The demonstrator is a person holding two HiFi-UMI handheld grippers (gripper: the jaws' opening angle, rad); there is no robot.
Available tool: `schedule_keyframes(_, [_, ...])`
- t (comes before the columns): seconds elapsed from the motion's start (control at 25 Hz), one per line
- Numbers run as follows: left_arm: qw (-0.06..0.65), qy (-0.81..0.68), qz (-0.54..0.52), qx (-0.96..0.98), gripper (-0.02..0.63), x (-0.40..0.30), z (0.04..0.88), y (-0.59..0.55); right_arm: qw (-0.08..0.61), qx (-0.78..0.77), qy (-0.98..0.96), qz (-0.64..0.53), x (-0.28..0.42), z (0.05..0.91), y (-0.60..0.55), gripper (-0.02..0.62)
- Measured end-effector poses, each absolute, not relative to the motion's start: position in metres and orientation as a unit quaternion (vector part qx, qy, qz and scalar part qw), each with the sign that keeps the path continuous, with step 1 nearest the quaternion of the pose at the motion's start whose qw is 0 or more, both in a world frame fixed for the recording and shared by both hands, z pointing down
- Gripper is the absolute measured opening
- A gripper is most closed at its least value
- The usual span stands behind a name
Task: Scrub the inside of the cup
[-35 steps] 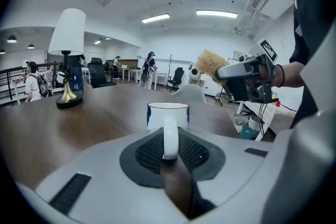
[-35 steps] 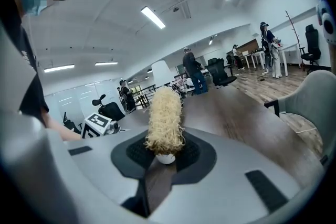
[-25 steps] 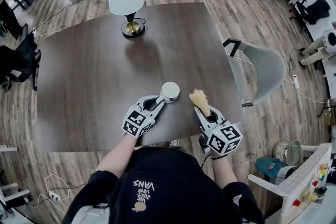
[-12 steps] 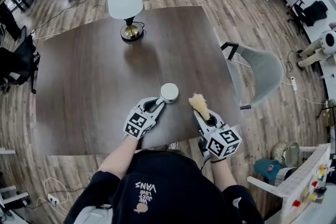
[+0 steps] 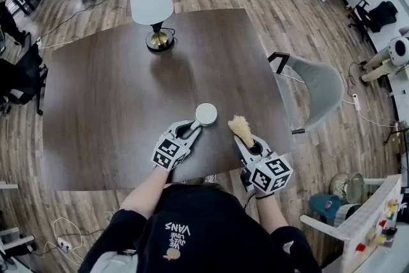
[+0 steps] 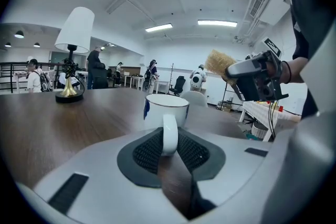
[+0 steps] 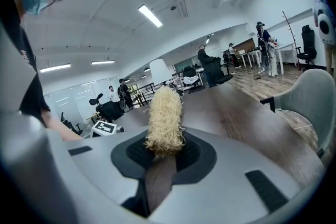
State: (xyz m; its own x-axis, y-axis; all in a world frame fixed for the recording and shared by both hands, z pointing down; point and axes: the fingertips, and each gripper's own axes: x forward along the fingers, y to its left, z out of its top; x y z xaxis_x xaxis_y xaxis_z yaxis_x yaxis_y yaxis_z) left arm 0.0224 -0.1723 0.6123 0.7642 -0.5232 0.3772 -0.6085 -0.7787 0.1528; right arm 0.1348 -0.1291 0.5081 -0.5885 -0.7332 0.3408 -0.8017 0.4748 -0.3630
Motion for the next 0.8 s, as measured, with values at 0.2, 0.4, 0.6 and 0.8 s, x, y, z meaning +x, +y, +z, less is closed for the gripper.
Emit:
schedule_keyframes(0.2, [0.138,-0.303,0.166,0.928,0.069,0.022,0.612,-0.170,0.068,0.442,-0.860,0.247,0.128,0.509,-0.130,0.074])
schedule_keyframes(0.4, [0.134,-0.296,0.152,0.933,0.078,0.020,0.600,-0.167,0.067,0.437,-0.863,0.245,0.124,0.506,-0.132,0.074])
schedule_keyframes(0.6, [0.106,-0.298,0.148,0.937,0.121,0.015,0.573,-0.161,0.065,0.434,-0.865,0.241,0.120,0.501,-0.136,0.074])
schedule_keyframes(0.8, [0.082,-0.307,0.150,0.936,0.120,0.010,0.549,-0.159,0.062,0.431,-0.869,0.236,0.116,0.499,-0.138,0.074])
